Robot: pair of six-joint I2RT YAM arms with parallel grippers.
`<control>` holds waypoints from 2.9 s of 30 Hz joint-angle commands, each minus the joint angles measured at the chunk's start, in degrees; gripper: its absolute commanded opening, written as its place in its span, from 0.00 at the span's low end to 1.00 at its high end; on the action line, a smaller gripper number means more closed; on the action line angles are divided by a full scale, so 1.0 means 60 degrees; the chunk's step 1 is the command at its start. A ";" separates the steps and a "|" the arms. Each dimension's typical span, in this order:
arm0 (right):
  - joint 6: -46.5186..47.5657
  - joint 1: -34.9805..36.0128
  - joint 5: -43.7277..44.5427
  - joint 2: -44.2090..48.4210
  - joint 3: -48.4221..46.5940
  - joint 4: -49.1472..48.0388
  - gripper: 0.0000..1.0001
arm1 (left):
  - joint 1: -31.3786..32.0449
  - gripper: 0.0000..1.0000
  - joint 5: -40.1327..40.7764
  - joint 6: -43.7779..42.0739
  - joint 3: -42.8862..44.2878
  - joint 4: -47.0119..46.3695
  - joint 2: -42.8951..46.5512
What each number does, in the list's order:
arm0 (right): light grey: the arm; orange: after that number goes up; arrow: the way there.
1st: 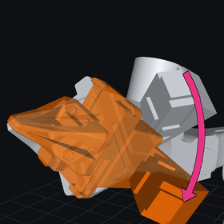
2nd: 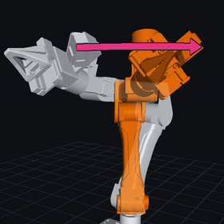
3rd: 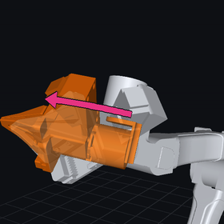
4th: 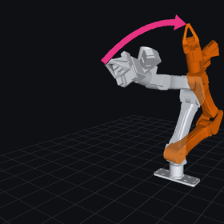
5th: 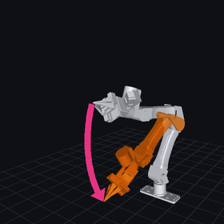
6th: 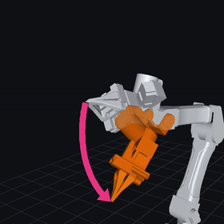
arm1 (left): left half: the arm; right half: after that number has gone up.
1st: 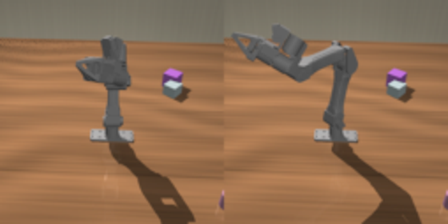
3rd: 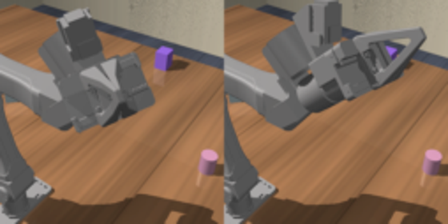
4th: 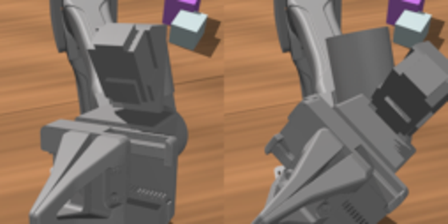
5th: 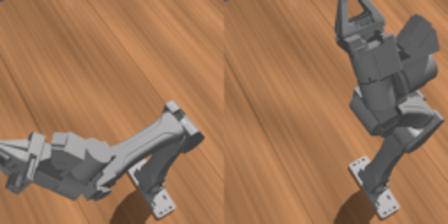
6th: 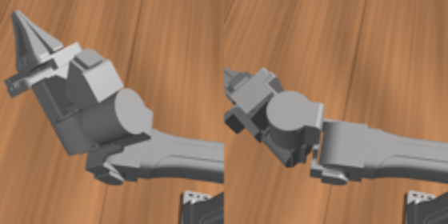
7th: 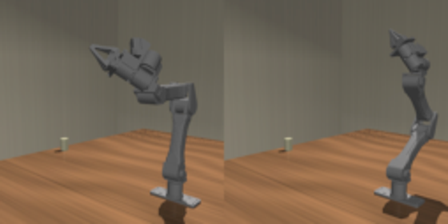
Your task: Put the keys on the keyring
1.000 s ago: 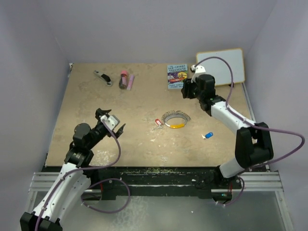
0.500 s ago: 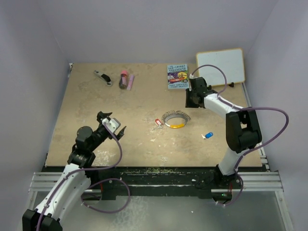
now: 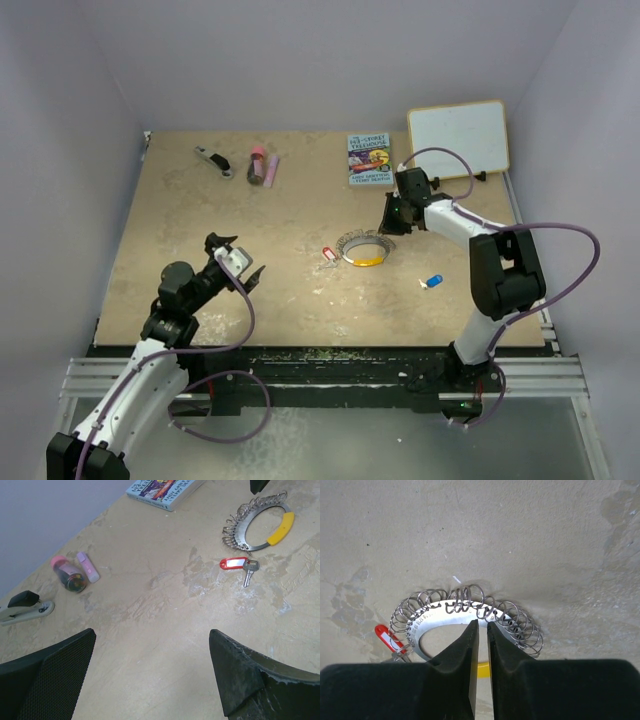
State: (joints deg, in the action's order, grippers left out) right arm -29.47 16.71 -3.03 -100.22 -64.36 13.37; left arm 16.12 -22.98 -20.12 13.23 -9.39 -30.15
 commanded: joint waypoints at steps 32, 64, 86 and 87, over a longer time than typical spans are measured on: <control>-0.0559 0.0624 -0.1509 -0.1310 -0.1460 -0.0842 0.32 | -0.0126 0.98 -0.0541 0.0087 -0.0126 -0.0651 -0.0099; 0.0017 0.2163 -0.1627 -0.0314 0.0593 -0.0670 0.00 | -0.0123 0.98 -0.0561 0.0015 -0.0208 -0.0603 0.0102; 0.0916 0.2560 0.0490 0.3873 0.1246 0.1775 0.42 | -0.0158 0.98 -0.0703 -0.0001 -0.0228 -0.0580 0.0122; 0.0972 0.2562 0.0464 0.3810 0.1316 0.1743 0.42 | -0.0149 0.98 -0.0710 -0.0001 -0.0234 -0.0575 0.0119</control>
State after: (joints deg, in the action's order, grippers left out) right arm -26.30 32.18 -1.67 -77.03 -55.53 23.03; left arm 15.75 -25.58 -20.14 12.25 -10.22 -29.71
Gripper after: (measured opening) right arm 0.417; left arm 0.981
